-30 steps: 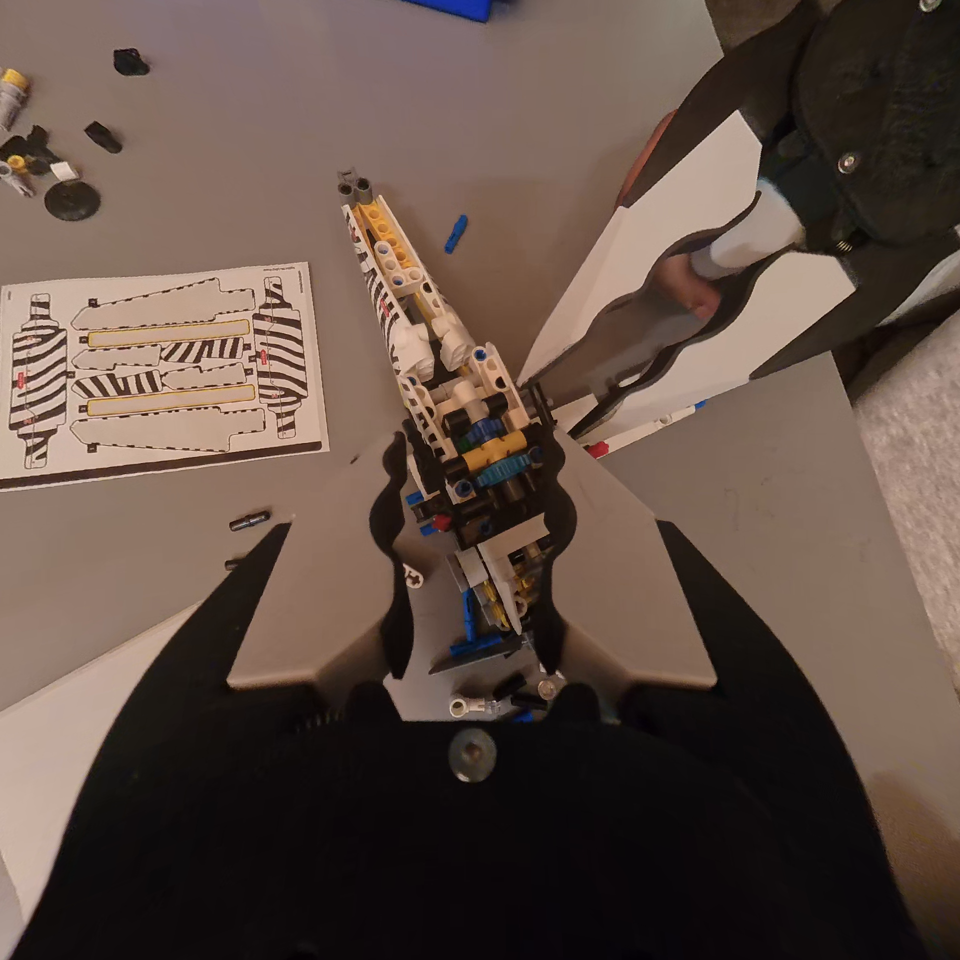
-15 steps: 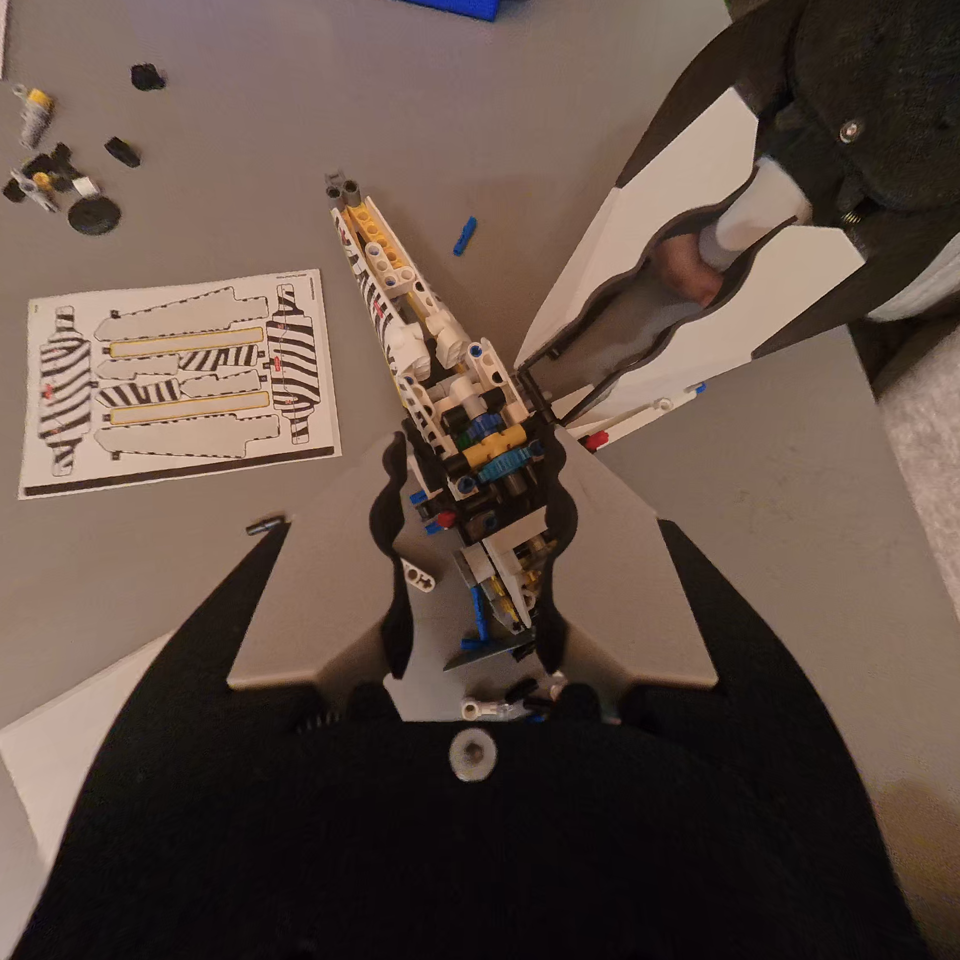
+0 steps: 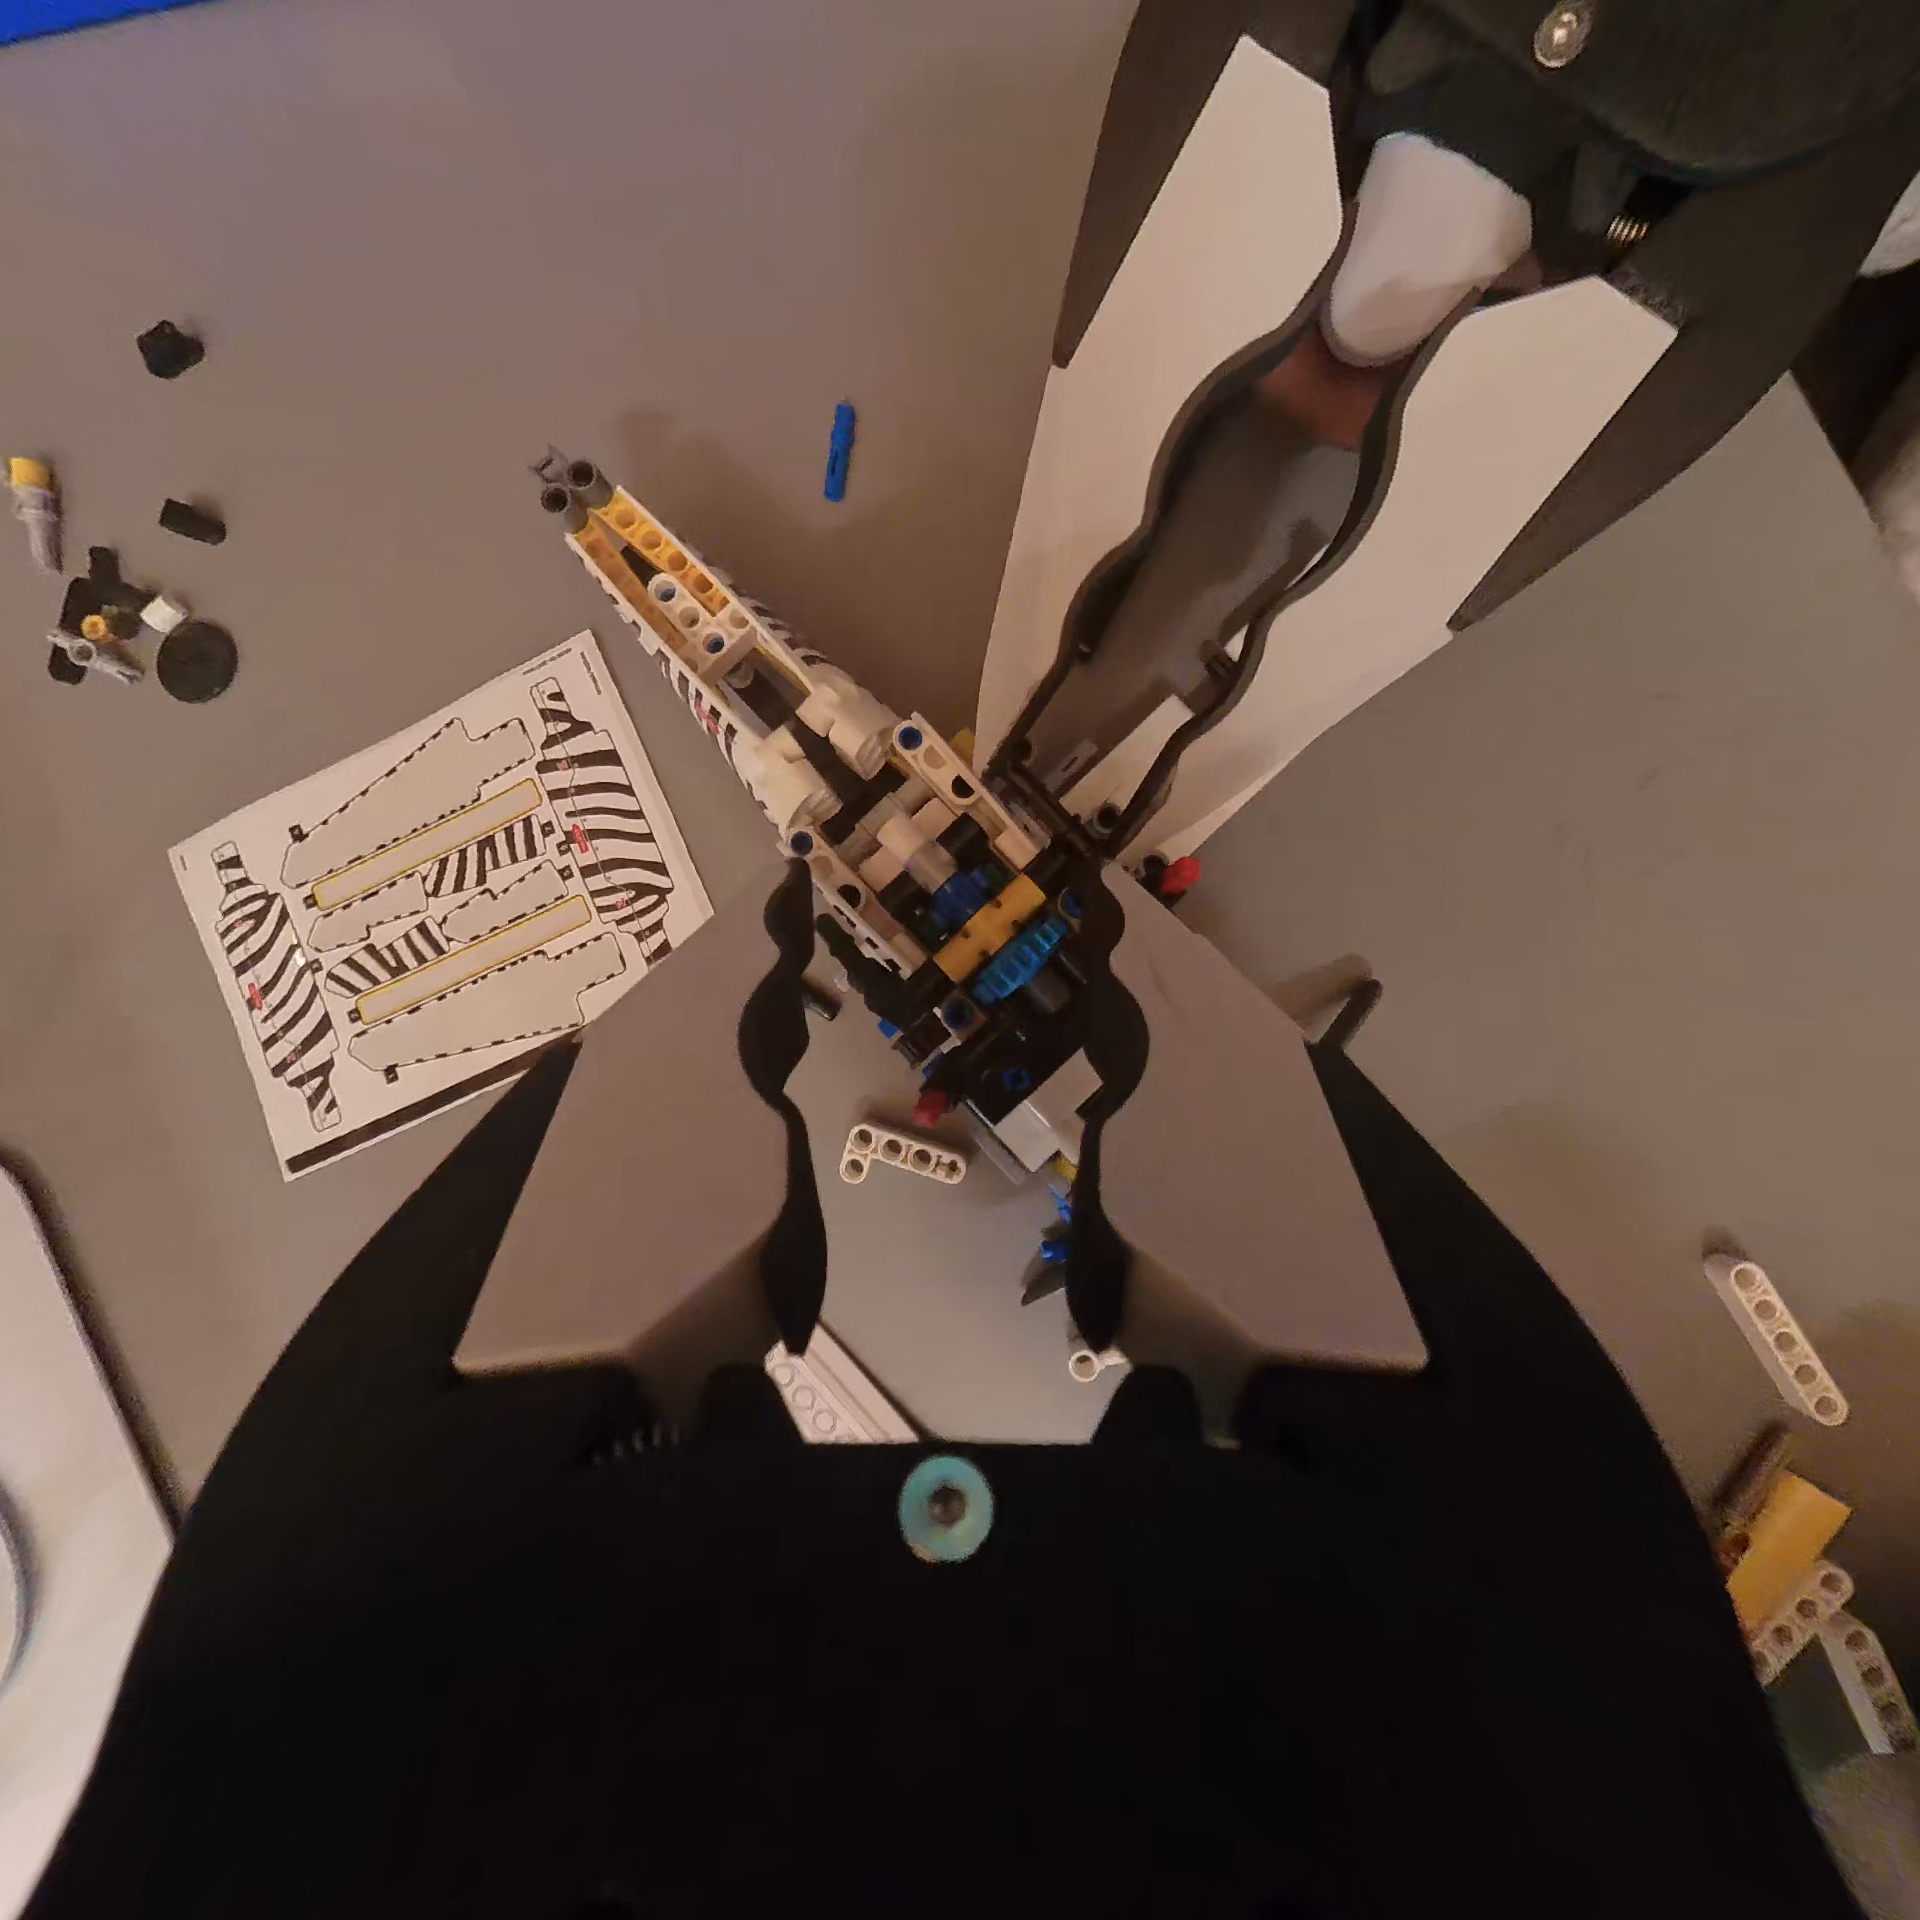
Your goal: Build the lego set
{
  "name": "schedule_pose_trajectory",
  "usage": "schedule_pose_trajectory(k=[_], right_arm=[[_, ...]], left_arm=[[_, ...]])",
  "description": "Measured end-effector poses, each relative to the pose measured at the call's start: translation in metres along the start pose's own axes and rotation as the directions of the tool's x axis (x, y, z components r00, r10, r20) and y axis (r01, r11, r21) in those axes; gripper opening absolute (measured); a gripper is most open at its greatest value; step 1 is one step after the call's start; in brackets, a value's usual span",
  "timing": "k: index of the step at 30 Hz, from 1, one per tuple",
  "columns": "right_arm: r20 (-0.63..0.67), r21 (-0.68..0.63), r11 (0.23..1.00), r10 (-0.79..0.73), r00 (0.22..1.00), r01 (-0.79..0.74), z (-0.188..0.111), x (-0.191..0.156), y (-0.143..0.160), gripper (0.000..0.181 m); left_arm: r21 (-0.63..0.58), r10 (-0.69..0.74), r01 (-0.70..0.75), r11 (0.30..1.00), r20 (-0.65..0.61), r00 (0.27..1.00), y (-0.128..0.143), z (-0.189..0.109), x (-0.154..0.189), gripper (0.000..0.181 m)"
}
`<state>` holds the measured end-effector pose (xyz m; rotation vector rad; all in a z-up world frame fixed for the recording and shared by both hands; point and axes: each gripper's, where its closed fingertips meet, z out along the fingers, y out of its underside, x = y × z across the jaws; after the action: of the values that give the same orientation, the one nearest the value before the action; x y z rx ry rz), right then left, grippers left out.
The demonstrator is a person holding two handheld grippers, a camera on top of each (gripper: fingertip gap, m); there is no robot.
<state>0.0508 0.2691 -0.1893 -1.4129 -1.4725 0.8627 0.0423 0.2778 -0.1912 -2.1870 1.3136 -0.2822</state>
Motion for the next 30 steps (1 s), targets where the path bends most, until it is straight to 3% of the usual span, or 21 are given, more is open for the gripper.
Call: schedule_pose_trajectory(k=[14,18,23,27,30], right_arm=[[0.021,-0.010,1.000,0.002,1.000,-0.002,-0.002,-0.001,0.001,0.024],[0.083,-0.020,1.000,-0.013,0.996,0.015,-0.027,0.004,0.003,0.028],[0.106,-0.125,0.988,0.100,0.989,-0.087,-0.058,0.030,0.038,0.026],[0.149,-0.226,0.969,0.134,0.980,-0.098,-0.052,0.022,0.058,0.034],[0.113,-0.325,0.946,0.053,0.992,-0.013,-0.044,0.020,0.076,0.035]], left_arm=[[0.028,-0.018,0.019,0.999,-0.029,0.999,0.000,0.005,0.001,0.058],[0.032,-0.031,0.032,0.999,-0.029,0.999,0.000,0.005,0.001,0.058],[0.039,-0.052,0.053,0.998,-0.042,0.998,0.000,0.005,0.001,0.059],[0.038,-0.062,0.064,0.997,-0.042,0.997,0.001,0.006,0.001,0.059],[0.042,-0.072,0.074,0.996,-0.052,0.996,0.001,0.006,0.001,0.059]])
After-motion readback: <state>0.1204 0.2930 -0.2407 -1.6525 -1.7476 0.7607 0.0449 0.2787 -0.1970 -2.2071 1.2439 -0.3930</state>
